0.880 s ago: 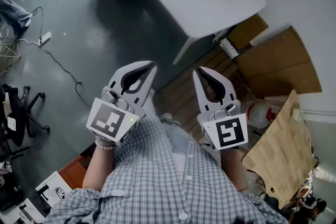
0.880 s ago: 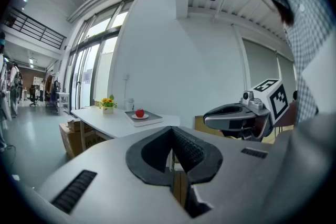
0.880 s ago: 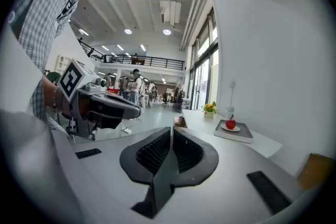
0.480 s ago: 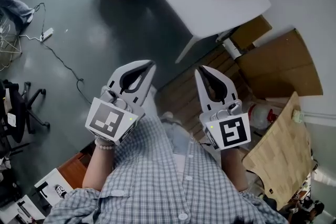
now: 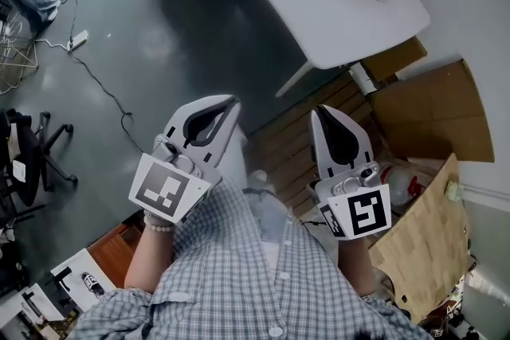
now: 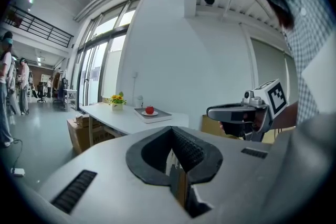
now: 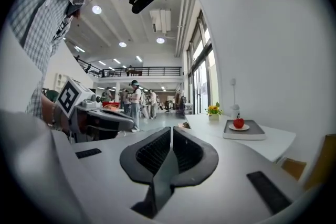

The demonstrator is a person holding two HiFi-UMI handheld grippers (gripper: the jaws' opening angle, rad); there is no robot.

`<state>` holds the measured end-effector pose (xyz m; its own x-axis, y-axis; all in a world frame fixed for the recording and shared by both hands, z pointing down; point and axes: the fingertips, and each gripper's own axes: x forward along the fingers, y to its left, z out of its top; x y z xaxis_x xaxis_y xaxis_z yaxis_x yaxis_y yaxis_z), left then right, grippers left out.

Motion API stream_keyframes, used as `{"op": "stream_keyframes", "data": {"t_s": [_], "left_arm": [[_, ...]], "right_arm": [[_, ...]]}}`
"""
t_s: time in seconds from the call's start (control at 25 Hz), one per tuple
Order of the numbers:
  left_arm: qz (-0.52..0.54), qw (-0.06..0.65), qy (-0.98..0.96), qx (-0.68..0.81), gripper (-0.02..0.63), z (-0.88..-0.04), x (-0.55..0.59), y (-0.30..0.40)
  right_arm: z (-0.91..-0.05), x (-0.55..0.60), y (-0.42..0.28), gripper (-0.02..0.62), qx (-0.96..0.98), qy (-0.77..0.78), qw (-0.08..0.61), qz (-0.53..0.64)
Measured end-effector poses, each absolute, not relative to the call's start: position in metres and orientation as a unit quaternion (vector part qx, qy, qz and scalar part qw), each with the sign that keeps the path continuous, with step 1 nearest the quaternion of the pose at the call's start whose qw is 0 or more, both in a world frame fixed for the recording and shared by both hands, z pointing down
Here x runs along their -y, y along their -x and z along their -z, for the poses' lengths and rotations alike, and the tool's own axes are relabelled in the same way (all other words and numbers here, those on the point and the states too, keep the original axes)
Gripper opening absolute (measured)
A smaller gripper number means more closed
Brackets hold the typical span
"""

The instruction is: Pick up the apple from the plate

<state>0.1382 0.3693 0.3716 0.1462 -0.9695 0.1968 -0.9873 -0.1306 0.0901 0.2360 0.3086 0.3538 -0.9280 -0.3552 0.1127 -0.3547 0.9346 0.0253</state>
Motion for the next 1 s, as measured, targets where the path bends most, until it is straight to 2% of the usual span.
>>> {"op": "stream_keyframes", "data": {"t_s": [0.44,1.0], "left_arm": [[-0.028,0.121,-0.746,0.654,0.011,-0.376,-0.31,-0.067],[-0.061,0.11,-0.755,0.644,0.011,-0.309,-0.224,0.055]], "right_arm": [[-0.353,-0.257,-0.162,0.032,0.984,-0.164,0.07,0.029],[-0.298,-0.157,-0.044,0.032,0.976,-0.194,0.097,0.022]]}}
